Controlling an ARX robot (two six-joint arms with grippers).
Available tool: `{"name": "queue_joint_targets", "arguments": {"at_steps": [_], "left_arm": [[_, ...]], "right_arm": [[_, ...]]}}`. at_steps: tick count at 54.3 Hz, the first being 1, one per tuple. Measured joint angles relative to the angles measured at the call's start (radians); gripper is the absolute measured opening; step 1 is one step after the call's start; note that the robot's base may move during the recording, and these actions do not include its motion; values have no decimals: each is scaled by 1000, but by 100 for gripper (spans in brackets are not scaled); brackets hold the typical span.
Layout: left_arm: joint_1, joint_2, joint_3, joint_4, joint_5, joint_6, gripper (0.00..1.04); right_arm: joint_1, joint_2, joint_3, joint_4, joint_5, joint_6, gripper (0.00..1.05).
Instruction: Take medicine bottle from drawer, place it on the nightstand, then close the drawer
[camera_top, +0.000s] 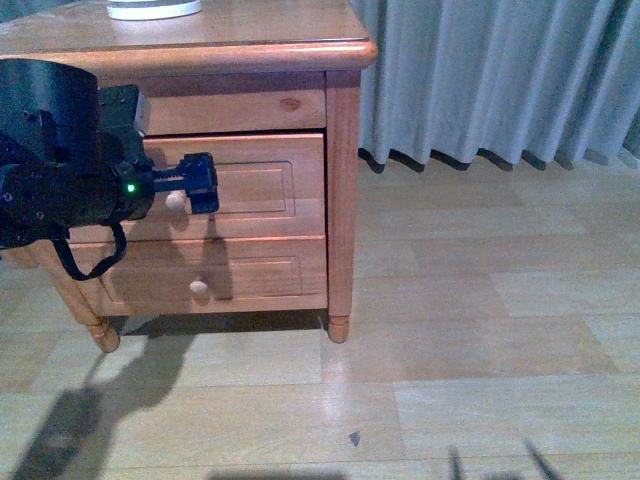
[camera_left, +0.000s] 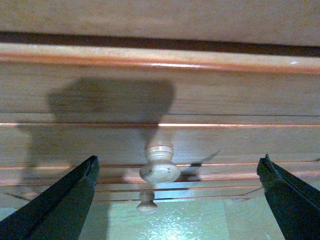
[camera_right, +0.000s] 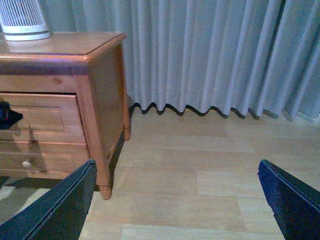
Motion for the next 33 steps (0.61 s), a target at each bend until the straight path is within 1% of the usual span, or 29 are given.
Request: {"name": "queue_joint_targets", "arguments": {"at_steps": [31, 33], "left_arm": [[3, 82, 60, 31, -21, 22, 98], [3, 85, 62, 31, -26, 23, 95]], "right_arm": [[0, 0, 0, 0, 0, 0, 98], [0, 0, 0, 0, 0, 0, 98]]}}
